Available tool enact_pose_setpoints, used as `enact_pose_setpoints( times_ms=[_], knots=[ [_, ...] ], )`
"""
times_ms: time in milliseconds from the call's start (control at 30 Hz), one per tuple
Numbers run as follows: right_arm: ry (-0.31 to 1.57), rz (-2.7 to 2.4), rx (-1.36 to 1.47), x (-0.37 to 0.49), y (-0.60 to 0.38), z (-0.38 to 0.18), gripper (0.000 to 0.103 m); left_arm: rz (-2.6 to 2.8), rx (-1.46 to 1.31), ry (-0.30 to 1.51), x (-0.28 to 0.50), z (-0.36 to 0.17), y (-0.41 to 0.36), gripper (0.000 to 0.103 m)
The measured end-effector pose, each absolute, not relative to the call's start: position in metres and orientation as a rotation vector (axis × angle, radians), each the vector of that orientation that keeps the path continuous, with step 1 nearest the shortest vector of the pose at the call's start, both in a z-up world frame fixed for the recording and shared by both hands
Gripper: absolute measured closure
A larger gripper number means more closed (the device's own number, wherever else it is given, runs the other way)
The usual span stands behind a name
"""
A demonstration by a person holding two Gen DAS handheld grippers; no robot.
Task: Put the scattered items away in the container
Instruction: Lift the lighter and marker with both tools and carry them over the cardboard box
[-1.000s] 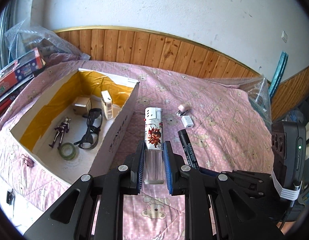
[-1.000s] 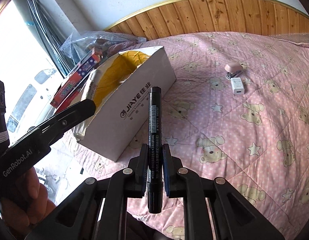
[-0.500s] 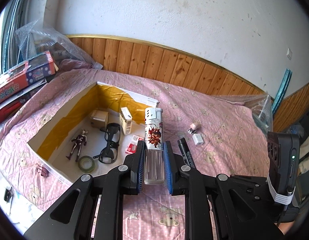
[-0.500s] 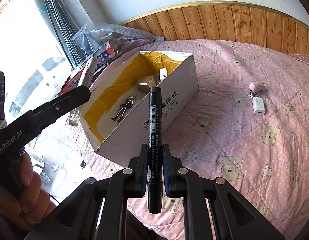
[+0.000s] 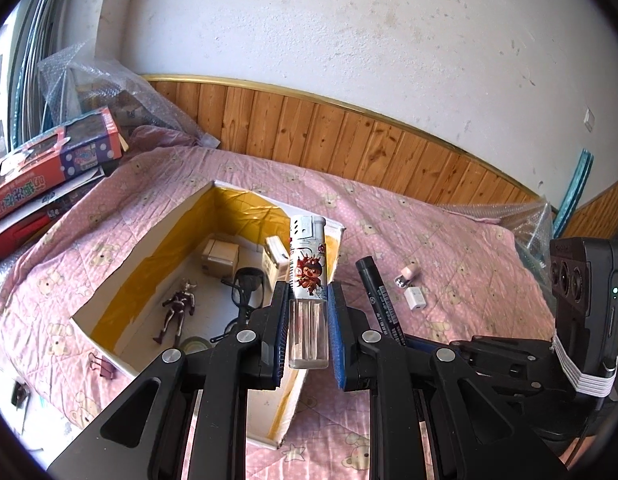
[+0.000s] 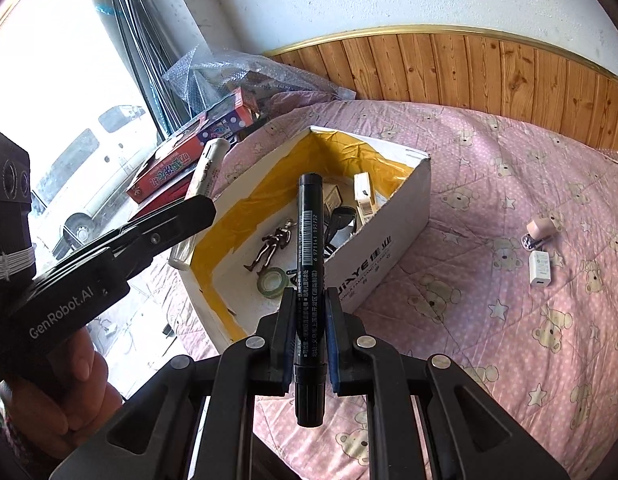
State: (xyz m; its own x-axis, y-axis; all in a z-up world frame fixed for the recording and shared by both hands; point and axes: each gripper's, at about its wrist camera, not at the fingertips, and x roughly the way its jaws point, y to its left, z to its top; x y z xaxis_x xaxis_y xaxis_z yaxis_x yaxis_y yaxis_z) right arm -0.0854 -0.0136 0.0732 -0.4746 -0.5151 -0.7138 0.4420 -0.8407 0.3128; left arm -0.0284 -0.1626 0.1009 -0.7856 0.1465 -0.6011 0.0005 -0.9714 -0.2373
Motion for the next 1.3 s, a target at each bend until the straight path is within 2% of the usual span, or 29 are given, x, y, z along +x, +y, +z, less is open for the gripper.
enact_pose_setpoints(
  times_ms=[833, 1167, 1300],
  knots=[
    [-0.113, -2.220, 1.130, -0.140, -0.063, 0.089, 0.089, 2.926, -1.086, -0.524, -0.046, 0.082, -0.239, 0.085],
    [-0.013, -2.187, 1.220, -0.187, -0.093, 0.073, 0.089, 2.745, -1.344, -0.705, -0.085, 0.037, -0.246, 0.084],
    [0.019, -2.146, 1.277, -0.206, -0.112, 0.063, 0.089, 2.698, -1.454, -0.681, -0.091, 0.023, -0.237, 0.084]
  ],
)
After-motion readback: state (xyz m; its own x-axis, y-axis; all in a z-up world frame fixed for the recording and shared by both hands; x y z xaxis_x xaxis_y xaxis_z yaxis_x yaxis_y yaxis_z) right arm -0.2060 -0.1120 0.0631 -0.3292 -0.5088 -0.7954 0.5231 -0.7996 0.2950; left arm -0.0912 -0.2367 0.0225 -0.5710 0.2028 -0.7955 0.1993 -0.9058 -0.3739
